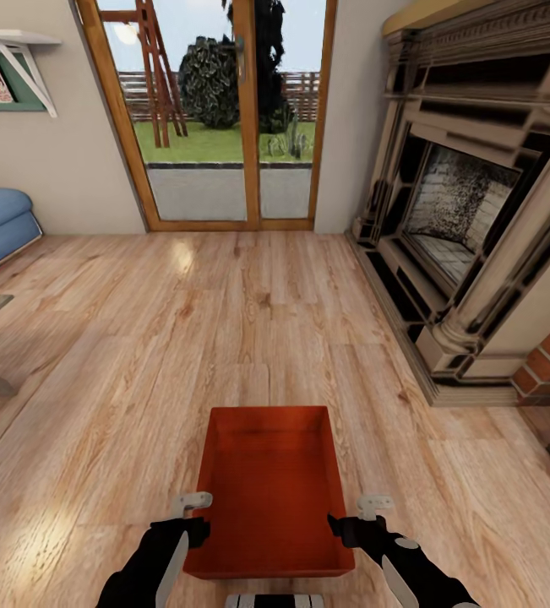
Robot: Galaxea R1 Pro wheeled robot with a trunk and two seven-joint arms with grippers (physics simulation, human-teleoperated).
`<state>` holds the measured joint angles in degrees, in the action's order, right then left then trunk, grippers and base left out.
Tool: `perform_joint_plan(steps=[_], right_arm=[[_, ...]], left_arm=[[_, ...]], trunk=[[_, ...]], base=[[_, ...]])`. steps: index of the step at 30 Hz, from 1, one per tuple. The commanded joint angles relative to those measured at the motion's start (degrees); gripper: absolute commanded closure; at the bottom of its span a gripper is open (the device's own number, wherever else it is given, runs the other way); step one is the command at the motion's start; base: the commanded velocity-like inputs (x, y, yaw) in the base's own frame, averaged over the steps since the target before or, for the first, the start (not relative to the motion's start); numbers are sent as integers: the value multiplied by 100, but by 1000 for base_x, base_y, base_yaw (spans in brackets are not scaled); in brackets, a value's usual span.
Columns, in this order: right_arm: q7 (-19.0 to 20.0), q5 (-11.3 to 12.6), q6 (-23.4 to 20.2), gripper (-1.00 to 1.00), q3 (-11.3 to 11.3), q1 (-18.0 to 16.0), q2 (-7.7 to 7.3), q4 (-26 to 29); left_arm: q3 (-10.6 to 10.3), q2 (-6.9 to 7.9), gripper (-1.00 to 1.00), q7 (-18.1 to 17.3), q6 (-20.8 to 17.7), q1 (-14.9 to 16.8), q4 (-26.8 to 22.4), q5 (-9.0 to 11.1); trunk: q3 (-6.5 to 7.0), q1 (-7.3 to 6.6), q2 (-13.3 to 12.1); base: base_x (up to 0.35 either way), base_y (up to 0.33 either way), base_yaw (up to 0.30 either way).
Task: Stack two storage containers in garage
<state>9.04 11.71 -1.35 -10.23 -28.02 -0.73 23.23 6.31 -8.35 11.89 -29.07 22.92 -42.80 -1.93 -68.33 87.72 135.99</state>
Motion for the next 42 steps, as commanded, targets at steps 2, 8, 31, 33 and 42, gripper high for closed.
perform_joint_plan(steps=[2,8,31,33,42], right_arm=[[-2,60,-14,-100,-35,-2,-6,6],[-15,60,-14,-100,-40,-2,-6,6],[-43,59,-14,-100,-47,-2,-6,4],[-43,59,-14,-100,-48,-2,-6,4],[-43,55,-6,-100,-48,-2,-6,0]], left_arm=[[15,-7,-100,-1,-29,2,-9,-19],[11,-9,-100,-2,-29,1,-1,-18],[2,-5,-100,-303,-270,72,-9,-33],[2,-2,-100,-342,-399,98,-11,-30],[2,8,-100,-406,-554,126,-26,-28]], trunk=[[-41,43,83],[-148,175,324],[-148,175,324],[-148,175,324],[-148,175,324]], base=[[0,0,0],[0,0,0],[0,0,0],[0,0,0],[0,0,0]])
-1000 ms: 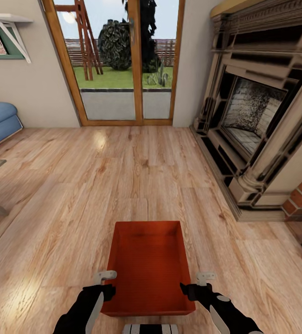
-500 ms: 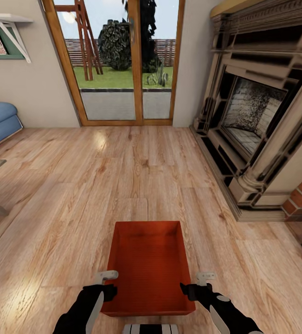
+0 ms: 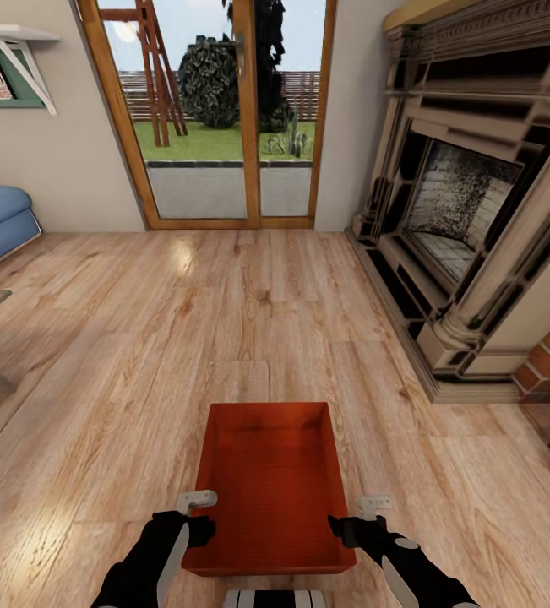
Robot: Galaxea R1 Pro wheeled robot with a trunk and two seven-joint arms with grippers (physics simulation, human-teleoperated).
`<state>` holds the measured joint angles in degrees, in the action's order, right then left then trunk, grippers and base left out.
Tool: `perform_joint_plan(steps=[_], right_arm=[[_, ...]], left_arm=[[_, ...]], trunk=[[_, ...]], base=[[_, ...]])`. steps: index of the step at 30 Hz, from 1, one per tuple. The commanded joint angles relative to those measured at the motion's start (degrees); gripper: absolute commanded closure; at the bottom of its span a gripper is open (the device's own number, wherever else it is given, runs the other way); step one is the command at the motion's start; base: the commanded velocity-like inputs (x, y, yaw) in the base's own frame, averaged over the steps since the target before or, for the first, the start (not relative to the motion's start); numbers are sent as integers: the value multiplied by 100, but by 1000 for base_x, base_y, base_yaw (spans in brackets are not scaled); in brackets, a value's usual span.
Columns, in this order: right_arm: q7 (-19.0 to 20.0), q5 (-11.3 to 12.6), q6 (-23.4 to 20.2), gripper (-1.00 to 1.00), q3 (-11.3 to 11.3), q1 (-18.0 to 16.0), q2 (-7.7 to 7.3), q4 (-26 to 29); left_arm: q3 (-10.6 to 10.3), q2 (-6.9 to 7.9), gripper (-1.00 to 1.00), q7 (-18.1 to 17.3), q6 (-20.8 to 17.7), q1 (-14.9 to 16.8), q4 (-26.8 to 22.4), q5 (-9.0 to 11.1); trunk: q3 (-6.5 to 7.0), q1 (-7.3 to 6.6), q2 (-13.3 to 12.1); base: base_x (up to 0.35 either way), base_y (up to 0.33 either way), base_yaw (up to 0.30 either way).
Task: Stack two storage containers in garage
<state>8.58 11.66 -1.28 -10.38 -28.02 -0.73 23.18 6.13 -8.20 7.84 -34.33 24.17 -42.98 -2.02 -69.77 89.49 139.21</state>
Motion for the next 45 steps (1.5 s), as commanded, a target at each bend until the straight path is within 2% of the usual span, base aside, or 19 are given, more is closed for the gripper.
perform_joint_plan(steps=[1,5,11,21,27,45], right_arm=[[4,58,-13,-100,-33,-2,-6,7],[4,56,-13,-100,-34,-2,-6,7],[4,35,-17,-100,-49,-2,-6,4],[-5,32,-13,-100,-51,-2,-6,3],[2,35,-13,-100,-52,-2,-6,3],[-5,45,-11,-100,-51,-2,-6,3]], left_arm=[[20,-7,-100,-1,-26,1,-8,-21],[20,-4,-100,-2,-24,0,-10,-25],[20,86,-100,-2,-25,4,-17,-19],[20,91,-100,-2,-21,2,-9,-11],[20,91,-100,-3,-16,2,-13,-9],[20,72,-100,-11,36,0,-9,-9]], trunk=[[-4,-1,2],[-4,-1,2],[-4,-1,2],[-184,219,403],[-317,234,411],[-317,234,411]], base=[[0,0,0],[0,0,0],[0,0,0],[0,0,0],[0,0,0],[0,0,0]])
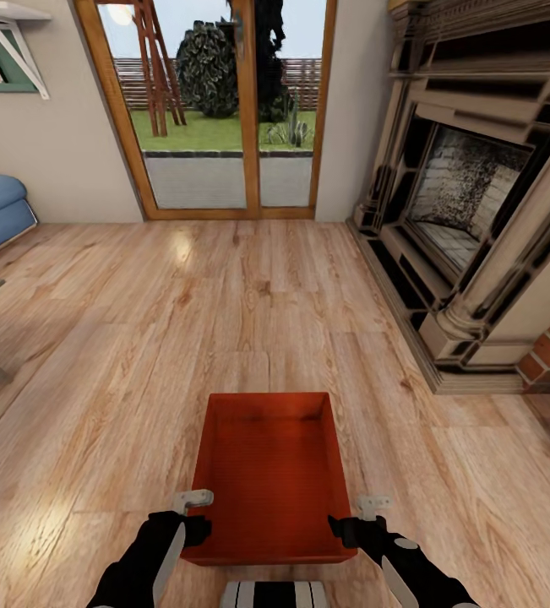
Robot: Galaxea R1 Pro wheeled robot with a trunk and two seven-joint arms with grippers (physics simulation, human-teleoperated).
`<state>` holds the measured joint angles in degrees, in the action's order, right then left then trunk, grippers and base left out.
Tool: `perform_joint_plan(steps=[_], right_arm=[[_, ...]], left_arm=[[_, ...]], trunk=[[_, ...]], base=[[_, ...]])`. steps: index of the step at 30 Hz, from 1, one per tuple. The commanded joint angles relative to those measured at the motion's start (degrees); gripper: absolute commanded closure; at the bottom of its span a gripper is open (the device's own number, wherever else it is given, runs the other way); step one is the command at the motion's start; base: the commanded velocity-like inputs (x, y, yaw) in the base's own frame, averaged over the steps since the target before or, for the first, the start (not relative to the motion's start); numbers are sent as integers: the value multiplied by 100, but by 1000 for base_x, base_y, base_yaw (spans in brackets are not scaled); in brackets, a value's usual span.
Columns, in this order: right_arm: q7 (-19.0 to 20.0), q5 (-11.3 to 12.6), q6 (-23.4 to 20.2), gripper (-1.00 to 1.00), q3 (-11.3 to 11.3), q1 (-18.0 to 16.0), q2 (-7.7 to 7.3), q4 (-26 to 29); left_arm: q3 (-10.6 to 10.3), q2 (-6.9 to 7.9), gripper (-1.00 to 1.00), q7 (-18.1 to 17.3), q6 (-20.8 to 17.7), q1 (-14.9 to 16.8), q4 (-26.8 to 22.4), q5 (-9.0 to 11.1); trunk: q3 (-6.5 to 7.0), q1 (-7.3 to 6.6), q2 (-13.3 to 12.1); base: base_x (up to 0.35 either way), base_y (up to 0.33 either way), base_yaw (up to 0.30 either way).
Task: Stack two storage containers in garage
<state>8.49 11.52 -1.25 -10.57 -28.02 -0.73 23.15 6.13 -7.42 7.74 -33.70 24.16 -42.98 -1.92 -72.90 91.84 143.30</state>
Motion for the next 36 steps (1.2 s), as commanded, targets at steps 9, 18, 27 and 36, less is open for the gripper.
perform_joint_plan(steps=[9,18,27,36], right_arm=[[7,52,-14,-100,-33,-1,-6,6],[9,69,-12,-100,-24,-1,-6,6],[6,70,-7,-100,-25,-1,-6,6],[11,70,-14,100,-32,-1,-6,6]], left_arm=[[20,-13,-100,-2,-31,3,-8,-19],[20,-10,-100,-27,-9,4,-22,-10],[36,19,-100,-94,-8,2,-15,13],[37,14,100,-262,-5,1,0,16]], trunk=[[-93,9,7],[-93,9,7],[-93,9,7],[-93,9,7]], base=[[0,0,0],[0,0,0],[0,0,0],[0,0,0]])
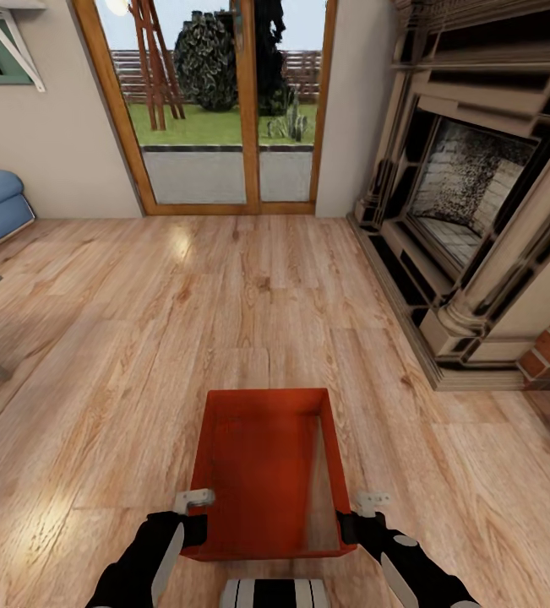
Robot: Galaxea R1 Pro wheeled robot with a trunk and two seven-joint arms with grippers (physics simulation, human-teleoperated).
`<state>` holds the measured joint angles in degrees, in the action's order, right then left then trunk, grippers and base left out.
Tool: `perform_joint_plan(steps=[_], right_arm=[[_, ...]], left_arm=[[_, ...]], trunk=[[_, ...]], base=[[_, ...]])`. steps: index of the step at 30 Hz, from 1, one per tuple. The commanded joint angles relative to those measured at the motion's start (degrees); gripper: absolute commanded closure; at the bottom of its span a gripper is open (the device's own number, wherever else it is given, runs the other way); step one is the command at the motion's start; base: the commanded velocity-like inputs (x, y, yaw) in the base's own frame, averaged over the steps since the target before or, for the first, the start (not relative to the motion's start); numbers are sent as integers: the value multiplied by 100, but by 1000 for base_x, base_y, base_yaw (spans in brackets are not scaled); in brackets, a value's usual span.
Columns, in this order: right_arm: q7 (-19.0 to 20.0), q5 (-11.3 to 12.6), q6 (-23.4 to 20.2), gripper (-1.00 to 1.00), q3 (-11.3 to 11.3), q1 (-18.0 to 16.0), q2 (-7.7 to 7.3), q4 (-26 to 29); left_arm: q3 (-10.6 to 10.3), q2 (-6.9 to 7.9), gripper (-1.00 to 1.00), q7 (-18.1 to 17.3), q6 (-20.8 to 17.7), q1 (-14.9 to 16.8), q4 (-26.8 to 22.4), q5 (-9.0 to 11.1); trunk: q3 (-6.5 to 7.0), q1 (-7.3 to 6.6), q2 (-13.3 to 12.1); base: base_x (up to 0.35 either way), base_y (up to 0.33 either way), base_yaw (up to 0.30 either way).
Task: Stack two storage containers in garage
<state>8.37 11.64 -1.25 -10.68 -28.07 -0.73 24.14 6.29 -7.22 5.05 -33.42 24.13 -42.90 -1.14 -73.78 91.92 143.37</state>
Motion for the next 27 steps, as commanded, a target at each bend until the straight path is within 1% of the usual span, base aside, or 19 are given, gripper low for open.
perform_joint_plan(steps=[1,6,10,27], right_arm=[[24,58,-15,100,-22,4,-6,-93],[22,58,-16,100,-22,4,-6,-93],[19,58,-16,100,-22,4,-6,-93],[15,44,-16,100,-24,4,-6,-93]], left_arm=[[22,-4,100,6,-33,3,-8,-62],[29,-3,100,10,-16,5,-4,-71],[23,-1,100,20,69,4,0,-113],[31,1,100,22,74,4,0,-80]], trunk=[[-4,1,0],[-4,1,0],[-4,1,0],[-4,1,0]], base=[[0,0,0],[0,0,0],[0,0,0],[0,0,0]])
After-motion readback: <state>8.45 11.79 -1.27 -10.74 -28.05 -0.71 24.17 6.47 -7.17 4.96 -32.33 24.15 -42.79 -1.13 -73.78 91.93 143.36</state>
